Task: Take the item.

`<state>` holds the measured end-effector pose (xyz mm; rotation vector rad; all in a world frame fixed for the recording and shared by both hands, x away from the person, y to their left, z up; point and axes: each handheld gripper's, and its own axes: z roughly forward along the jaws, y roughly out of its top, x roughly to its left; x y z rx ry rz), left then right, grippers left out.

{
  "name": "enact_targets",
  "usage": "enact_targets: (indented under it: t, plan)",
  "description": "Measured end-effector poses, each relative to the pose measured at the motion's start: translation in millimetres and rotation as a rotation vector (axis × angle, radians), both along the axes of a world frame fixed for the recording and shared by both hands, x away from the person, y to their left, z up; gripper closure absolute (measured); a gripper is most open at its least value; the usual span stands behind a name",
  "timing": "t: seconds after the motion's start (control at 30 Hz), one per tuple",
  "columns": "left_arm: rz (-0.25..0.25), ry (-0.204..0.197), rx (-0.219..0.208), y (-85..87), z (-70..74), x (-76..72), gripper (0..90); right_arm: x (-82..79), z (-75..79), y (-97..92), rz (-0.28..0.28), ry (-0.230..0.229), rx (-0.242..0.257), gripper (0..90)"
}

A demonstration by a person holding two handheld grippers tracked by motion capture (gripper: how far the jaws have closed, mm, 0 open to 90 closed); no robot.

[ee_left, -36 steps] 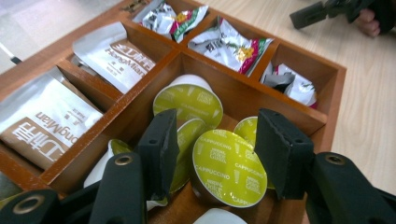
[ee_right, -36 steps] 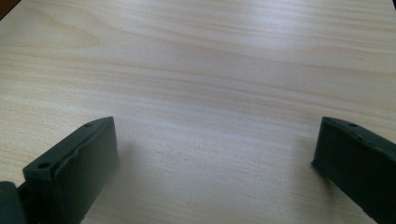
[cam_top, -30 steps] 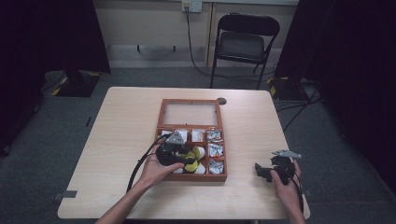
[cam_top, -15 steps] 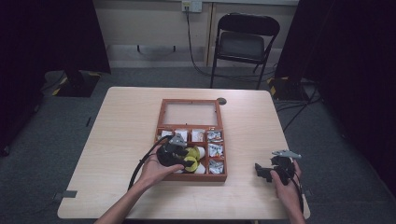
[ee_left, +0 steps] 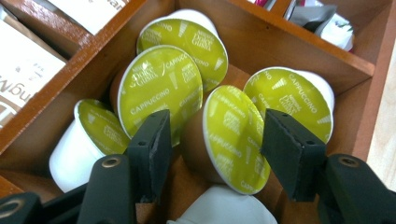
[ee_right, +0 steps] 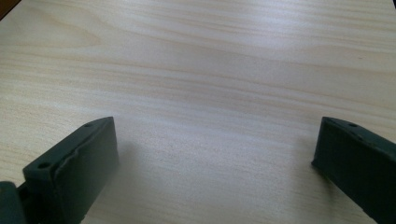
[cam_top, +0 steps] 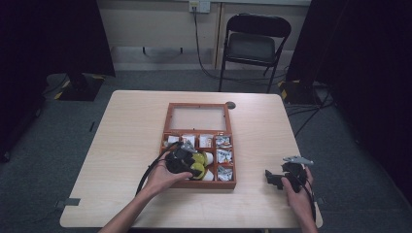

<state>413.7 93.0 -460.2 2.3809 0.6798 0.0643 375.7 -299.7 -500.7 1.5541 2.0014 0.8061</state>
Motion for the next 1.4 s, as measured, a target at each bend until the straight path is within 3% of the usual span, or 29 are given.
enact_targets:
  t: [0.2, 0.4, 0.5, 0.57, 0.83, 1.4]
  plan:
    - [-0.002, 0.016, 0.047, -3.5, -3.5, -0.7, 44.7, -0.1, -0.1, 0.0, 0.0, -0.001, -0.001, 0.0]
    - [-0.012, 0.017, 0.067, -5.8, -4.6, -0.8, 44.8, -0.2, -0.1, 0.0, 0.001, -0.001, -0.001, 0.0]
    - [-0.017, 0.011, 0.114, -10.2, -5.3, -0.3, 46.6, -0.2, -0.1, 0.0, 0.0, -0.001, -0.001, 0.0]
    - [-0.006, -0.014, 0.122, -13.0, -4.8, -1.5, 47.0, -0.1, -0.1, -0.1, 0.001, -0.001, -0.001, 0.0]
    - [-0.017, -0.039, 0.118, -12.2, -3.9, -4.1, 52.5, -0.3, -0.1, -0.1, 0.002, -0.001, -0.002, 0.0]
    - [-0.005, -0.026, 0.072, -6.9, -2.4, -3.5, 55.2, -0.3, -0.1, -0.1, 0.002, -0.001, -0.002, 0.0]
